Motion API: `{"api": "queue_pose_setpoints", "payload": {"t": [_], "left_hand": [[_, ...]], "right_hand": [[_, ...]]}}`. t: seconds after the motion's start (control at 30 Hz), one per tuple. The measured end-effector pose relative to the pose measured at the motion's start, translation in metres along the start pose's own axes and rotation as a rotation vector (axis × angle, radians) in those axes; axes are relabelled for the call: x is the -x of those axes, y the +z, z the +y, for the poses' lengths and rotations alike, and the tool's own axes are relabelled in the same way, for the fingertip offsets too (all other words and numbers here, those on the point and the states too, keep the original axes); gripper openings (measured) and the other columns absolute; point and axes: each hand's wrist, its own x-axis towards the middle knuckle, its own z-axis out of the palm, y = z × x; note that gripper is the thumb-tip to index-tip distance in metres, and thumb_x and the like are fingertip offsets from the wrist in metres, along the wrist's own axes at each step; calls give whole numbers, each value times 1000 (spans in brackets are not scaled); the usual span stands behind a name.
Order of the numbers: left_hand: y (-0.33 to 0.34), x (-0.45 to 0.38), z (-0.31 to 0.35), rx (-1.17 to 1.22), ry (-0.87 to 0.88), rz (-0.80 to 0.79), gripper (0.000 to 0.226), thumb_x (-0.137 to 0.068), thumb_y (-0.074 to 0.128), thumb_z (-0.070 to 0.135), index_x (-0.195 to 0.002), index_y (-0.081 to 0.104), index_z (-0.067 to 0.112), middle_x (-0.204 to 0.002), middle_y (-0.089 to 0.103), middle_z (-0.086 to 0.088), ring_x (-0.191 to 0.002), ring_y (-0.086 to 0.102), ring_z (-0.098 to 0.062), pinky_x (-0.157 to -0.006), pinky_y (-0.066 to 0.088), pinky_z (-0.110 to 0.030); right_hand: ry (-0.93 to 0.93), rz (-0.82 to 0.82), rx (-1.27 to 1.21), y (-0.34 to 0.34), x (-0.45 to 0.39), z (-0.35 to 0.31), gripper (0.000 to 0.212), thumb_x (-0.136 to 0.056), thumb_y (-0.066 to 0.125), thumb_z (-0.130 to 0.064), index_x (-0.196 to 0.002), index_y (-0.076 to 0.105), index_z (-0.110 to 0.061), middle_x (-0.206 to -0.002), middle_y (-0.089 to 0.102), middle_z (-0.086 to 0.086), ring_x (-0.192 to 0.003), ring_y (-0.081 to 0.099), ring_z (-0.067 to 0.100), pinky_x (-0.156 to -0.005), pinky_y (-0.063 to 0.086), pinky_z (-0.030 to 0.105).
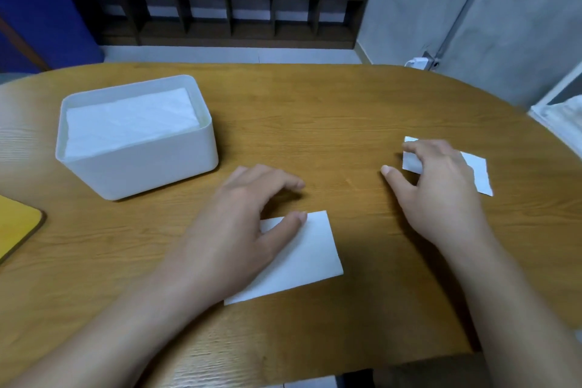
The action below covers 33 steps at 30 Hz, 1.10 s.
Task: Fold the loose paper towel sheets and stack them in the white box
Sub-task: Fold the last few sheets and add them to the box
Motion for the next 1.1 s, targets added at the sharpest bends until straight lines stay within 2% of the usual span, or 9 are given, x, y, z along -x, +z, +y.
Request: {"api": "queue_pose_setpoints", "payload": {"t": [0.23, 0.5, 0.6, 0.7, 0.83, 0.93, 1.0, 1.03, 1.1], "left_hand": [[26, -14, 21, -49, 49, -21, 34, -102, 69, 47, -135, 68, 40, -127, 63, 26, -124, 51, 0, -104, 34, -10], [26, -12, 16, -48, 29, -12, 32, -102, 70, 48, -133, 69, 39, -126, 64, 28, -125, 52, 0, -107, 43, -25], [25, -13, 16, -49, 32, 1, 32, -101, 71, 46, -132, 69, 39, -127, 64, 27, -126, 53, -2, -107, 43, -25], [23, -14, 14, -56, 37, 9, 43, -99, 77, 36, -139, 65, 37, -135, 61, 23, -129, 53, -7, -108, 44, -27], [16, -14, 7, -114, 33, 51, 65, -92, 83, 22, -151, 57, 33, -144, 59, 17, -124, 57, -8, -106, 45, -28], [9, -12, 1, -90, 12, 194, 44, -95, 80, 18, -137, 71, 28, -125, 70, 14, -101, 61, -2, -91, 47, -22], [1, -7, 0, -71, -5, 267, 26, -95, 77, 18, -118, 77, 30, -105, 72, 16, -87, 60, 3, -78, 46, -18], [-4, -3, 0, -49, -22, 295, 21, -95, 76, 17, -110, 78, 31, -96, 72, 17, -83, 61, 0, -76, 46, -19], [-12, 3, -4, 47, -80, 346, 12, -99, 77, 19, -99, 79, 31, -82, 72, 12, -75, 64, -10, -70, 49, -28]], "right_hand": [[71, -10, 112, -2, -9, 30, 41, -103, 70, -40, -128, 72, -7, -138, 70, 13, -130, 60, 40, -107, 43, 51], [-52, 69, 40, 1, -2, 21, 3, -97, 78, -25, -98, 81, -23, -106, 76, -2, -103, 68, 31, -97, 51, 49], [-126, 47, -50, 7, 5, 2, 4, -97, 79, -25, -93, 79, -24, -100, 75, -5, -95, 68, 27, -94, 52, 50], [-160, -33, -326, 8, 22, -29, 5, -99, 79, -27, -95, 81, -26, -95, 76, -14, -91, 66, 7, -86, 48, 31], [-307, -120, -496, 0, 46, -67, 8, -101, 77, -25, -94, 80, -28, -88, 71, -18, -88, 65, 3, -71, 40, 17], [-435, -186, -568, -3, 55, -88, 10, -101, 76, -20, -95, 79, -26, -89, 69, -19, -89, 65, 4, -76, 38, 15], [-501, -184, -614, -1, 57, -95, 4, -101, 77, -20, -102, 80, -24, -97, 73, -17, -98, 69, 9, -85, 49, 29], [-523, -185, -623, 0, 58, -97, 7, -100, 79, -22, -107, 79, -23, -101, 74, -15, -102, 70, 11, -88, 52, 34], [-539, -188, -616, 0, 58, -98, 25, -97, 84, -28, -120, 77, -25, -109, 74, -15, -108, 70, 12, -91, 53, 31]]}}
